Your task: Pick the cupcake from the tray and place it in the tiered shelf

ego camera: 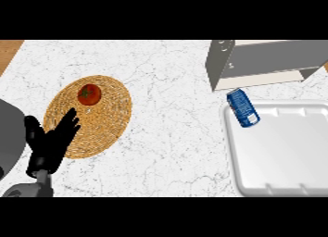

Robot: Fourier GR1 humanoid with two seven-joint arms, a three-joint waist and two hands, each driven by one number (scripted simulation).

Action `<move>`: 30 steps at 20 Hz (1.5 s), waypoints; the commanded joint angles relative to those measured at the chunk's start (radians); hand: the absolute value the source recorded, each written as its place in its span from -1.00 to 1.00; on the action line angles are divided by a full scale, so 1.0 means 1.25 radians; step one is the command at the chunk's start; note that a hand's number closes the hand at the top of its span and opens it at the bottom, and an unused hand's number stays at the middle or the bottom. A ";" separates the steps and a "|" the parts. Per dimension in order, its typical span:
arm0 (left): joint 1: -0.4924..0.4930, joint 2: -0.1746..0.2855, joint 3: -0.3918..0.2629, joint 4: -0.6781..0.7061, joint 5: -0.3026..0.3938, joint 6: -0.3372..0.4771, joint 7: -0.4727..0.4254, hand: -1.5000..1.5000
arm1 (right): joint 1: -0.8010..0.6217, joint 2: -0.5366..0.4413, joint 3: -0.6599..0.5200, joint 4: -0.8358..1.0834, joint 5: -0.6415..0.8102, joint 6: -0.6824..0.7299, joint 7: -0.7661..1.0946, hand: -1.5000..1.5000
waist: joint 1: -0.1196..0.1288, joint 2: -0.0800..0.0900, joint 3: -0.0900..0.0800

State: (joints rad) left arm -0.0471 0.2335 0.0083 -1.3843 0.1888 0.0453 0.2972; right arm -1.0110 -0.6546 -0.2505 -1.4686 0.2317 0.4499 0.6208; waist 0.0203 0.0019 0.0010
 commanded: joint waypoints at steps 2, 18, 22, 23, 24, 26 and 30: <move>-0.030 0.018 0.030 0.057 0.019 -0.040 -0.003 0.00 | -0.073 -0.014 0.027 0.177 0.058 -0.025 -0.115 1.00 | -0.003 0.003 -0.001; -0.012 -0.038 0.001 0.076 -0.038 -0.011 -0.051 0.00 | -0.211 -0.032 0.089 0.622 0.214 -0.090 -0.450 1.00 | 0.005 0.006 -0.001; -0.018 -0.036 0.011 0.092 -0.033 -0.022 -0.061 0.00 | -0.266 0.005 0.103 0.703 0.258 -0.160 -0.472 1.00 | 0.013 0.009 -0.001; -0.014 -0.040 -0.010 0.009 -0.042 0.001 0.001 0.00 | -0.250 -0.016 0.087 0.741 0.263 -0.186 -0.516 1.00 | 0.018 0.009 -0.001; -0.006 -0.026 -0.002 0.010 -0.033 -0.020 -0.003 0.00 | -0.242 -0.001 0.090 0.754 0.269 -0.203 -0.522 1.00 | 0.015 0.008 -0.001; -0.044 -0.004 0.034 0.051 -0.006 -0.043 0.005 0.00 | -0.263 0.012 0.099 0.775 0.285 -0.220 -0.539 1.00 | 0.013 0.009 -0.001; -0.044 -0.021 0.027 0.081 -0.026 -0.033 -0.032 0.00 | -0.294 0.004 0.072 0.843 0.272 -0.215 -0.606 1.00 | 0.016 0.013 -0.001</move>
State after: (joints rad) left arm -0.0776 0.2124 0.0324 -1.3483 0.1556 0.0133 0.2731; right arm -1.3420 -0.6491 -0.1454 -0.4962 0.5659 0.1971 -0.0692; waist 0.0380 0.0104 0.0034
